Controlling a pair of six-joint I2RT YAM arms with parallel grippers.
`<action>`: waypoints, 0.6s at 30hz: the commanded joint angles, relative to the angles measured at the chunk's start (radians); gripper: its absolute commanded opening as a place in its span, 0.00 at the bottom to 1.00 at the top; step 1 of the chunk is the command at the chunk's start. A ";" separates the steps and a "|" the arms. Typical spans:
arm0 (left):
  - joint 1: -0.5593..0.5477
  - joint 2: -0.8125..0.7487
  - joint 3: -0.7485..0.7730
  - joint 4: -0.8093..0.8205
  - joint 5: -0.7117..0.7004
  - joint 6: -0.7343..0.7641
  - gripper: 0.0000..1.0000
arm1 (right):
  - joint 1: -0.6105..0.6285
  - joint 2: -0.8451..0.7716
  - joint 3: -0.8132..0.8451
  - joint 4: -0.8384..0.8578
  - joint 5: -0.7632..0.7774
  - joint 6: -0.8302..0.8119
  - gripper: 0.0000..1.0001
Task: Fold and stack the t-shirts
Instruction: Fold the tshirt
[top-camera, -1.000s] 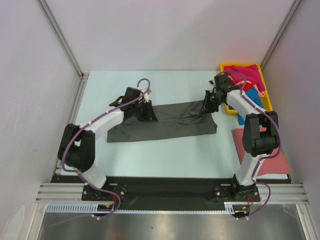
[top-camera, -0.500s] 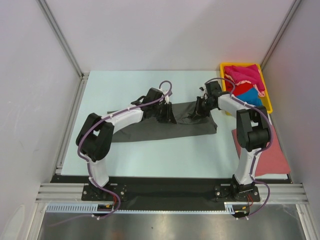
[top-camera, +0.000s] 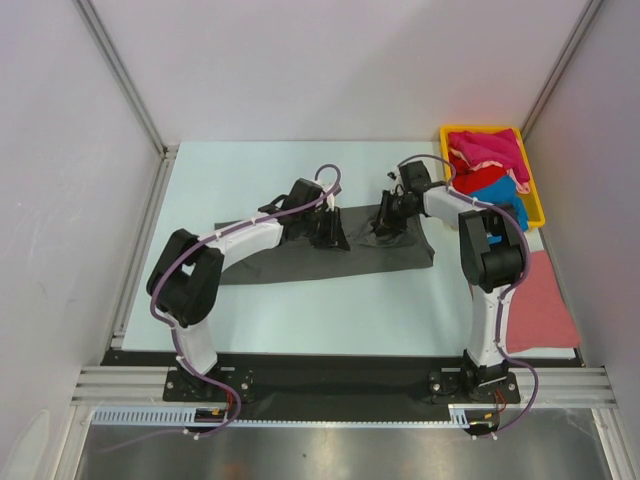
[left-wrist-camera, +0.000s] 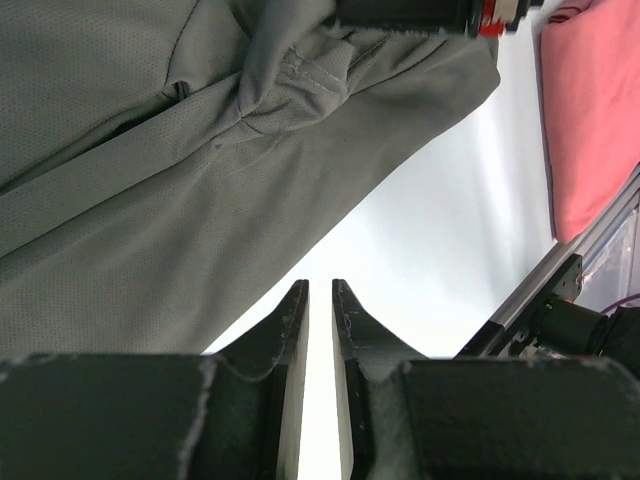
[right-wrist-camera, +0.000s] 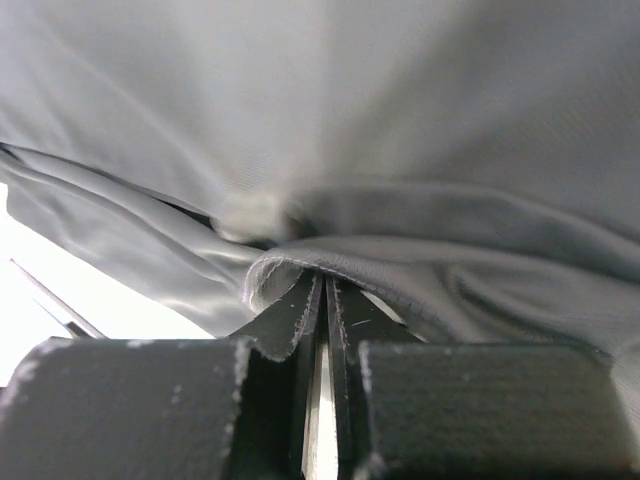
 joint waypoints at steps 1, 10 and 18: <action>-0.003 -0.050 -0.007 0.036 -0.008 -0.007 0.20 | 0.013 0.011 0.092 0.058 -0.026 0.034 0.06; -0.003 -0.006 -0.006 0.104 0.040 -0.030 0.27 | 0.012 0.178 0.282 0.083 -0.063 0.074 0.07; -0.023 0.066 0.034 0.216 0.075 -0.065 0.39 | -0.040 0.045 0.330 -0.177 0.018 -0.025 0.11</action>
